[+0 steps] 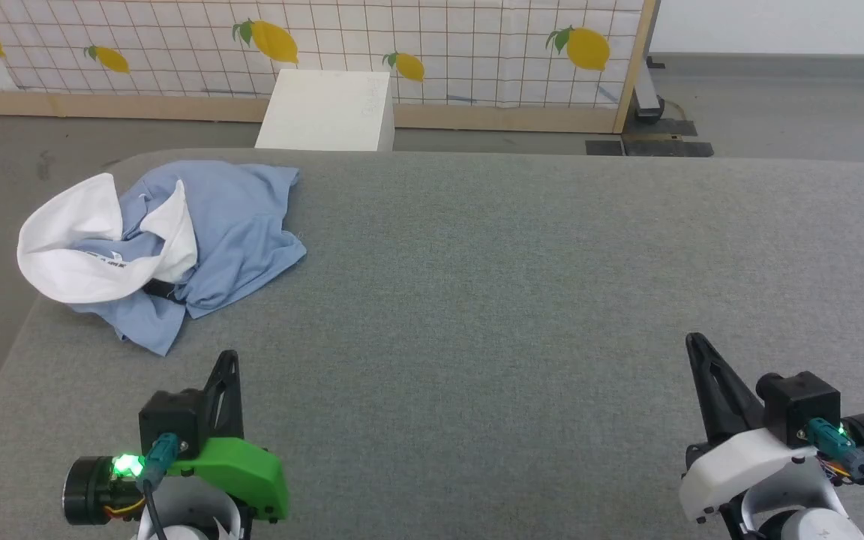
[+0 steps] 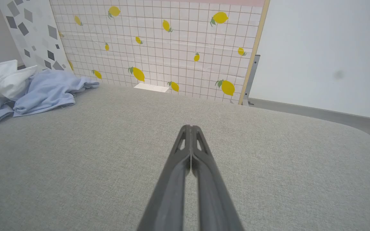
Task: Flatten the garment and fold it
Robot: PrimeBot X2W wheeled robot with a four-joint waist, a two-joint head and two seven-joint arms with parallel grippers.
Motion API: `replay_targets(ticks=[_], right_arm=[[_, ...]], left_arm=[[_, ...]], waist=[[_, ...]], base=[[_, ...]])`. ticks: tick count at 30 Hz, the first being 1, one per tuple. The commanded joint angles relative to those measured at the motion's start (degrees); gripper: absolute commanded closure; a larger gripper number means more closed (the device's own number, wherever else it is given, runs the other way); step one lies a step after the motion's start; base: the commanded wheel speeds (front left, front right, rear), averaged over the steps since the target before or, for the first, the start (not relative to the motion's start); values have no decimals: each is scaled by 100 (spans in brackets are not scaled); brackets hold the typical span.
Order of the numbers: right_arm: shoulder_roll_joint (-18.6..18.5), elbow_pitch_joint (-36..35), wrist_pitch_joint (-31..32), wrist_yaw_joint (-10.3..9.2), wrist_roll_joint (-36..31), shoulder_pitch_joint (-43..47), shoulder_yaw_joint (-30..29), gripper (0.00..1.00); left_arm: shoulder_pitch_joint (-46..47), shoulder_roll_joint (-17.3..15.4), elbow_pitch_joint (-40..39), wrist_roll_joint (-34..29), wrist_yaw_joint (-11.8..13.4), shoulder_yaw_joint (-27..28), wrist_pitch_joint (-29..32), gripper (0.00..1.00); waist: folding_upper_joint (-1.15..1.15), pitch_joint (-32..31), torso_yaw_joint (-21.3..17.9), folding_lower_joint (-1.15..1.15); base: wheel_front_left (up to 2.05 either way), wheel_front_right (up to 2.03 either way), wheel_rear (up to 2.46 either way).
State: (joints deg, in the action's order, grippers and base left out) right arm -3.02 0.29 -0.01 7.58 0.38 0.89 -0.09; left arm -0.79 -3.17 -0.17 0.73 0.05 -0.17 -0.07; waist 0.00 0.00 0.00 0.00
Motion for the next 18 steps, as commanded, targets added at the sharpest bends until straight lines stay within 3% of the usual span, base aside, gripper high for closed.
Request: replay_targets(ticks=[1,18], right_arm=[[0,1,-1,0,2,1,-3,0],[-1,82,-139,-1,106,30,-219,0]], left_arm=[[-2,0,-1,4,0,-2,-2,0],[-53,2,-31,114,46,-72,-138,0]], waist=[[0,0,0,0],[0,4,2,0]], base=[[0,0,0],[0,0,0]])
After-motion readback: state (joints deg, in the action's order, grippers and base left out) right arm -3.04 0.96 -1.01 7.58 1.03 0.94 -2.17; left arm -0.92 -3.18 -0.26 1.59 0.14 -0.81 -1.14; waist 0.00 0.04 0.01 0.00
